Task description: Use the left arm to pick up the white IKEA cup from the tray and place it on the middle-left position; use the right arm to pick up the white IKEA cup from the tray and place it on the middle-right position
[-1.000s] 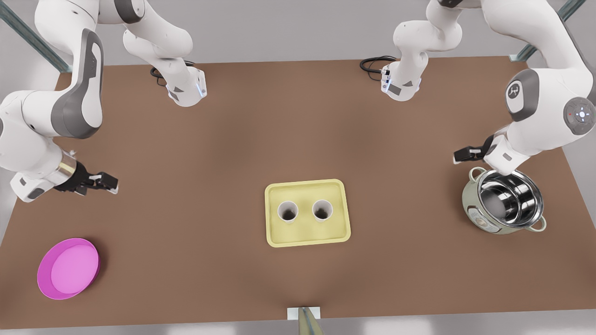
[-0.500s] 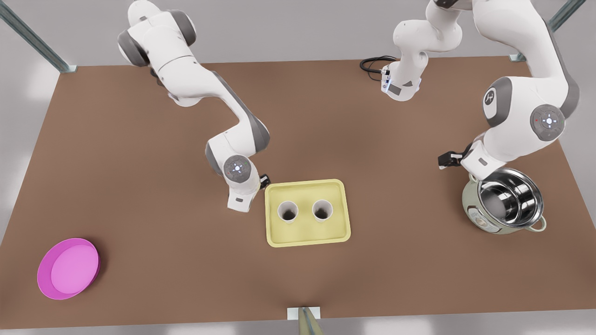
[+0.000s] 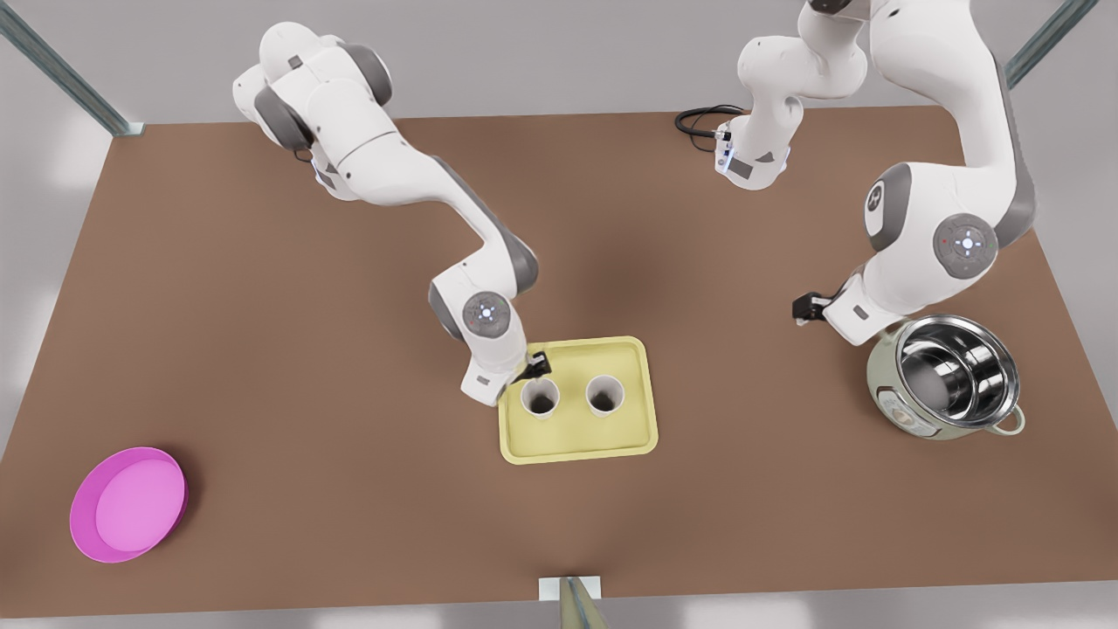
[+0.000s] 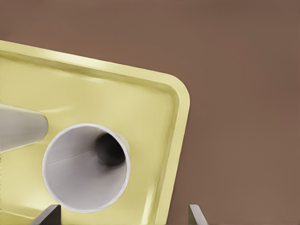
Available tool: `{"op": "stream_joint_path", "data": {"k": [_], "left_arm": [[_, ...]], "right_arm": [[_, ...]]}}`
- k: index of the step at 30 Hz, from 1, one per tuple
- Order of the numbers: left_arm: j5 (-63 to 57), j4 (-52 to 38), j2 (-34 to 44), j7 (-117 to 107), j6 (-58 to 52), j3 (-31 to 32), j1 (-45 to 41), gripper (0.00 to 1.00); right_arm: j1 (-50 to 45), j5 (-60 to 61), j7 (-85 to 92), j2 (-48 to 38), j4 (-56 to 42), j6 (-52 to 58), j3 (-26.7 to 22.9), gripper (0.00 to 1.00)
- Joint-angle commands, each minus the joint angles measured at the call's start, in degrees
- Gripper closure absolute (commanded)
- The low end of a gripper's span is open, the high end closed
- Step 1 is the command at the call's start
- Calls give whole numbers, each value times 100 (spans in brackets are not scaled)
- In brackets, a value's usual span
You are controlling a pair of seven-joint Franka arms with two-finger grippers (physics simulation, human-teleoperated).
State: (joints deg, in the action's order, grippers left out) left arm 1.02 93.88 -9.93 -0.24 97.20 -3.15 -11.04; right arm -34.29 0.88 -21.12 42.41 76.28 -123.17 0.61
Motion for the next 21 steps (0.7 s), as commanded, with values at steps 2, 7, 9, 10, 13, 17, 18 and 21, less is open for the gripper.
{"op": "stream_joint_path", "data": {"k": [2,7,9,10,13,17,18,21], "left_arm": [[-6,33,8,59,282,-10,6,0],[-6,51,17,59,264,-10,15,0],[-6,60,44,59,247,-10,15,0],[3,60,35,59,247,-10,15,0],[29,60,18,50,291,-36,15,0],[-6,-405,-492,-793,379,-10,-697,0],[3,-555,-677,-1188,379,-10,-917,0],[38,-687,-1020,-1979,686,-10,-1374,0]], "right_arm": [[80,176,-2045,39,-8,-445,-8,0],[28,176,-2080,197,-17,-691,27,0],[19,167,-2072,285,-8,-700,62,0],[19,167,-2063,338,-8,-700,62,0],[19,167,-2028,452,10,-700,71,0],[19,176,-2080,566,45,-700,80,0],[19,176,-2080,575,45,-691,80,23],[27,185,-2072,663,36,-691,176,54]]}}
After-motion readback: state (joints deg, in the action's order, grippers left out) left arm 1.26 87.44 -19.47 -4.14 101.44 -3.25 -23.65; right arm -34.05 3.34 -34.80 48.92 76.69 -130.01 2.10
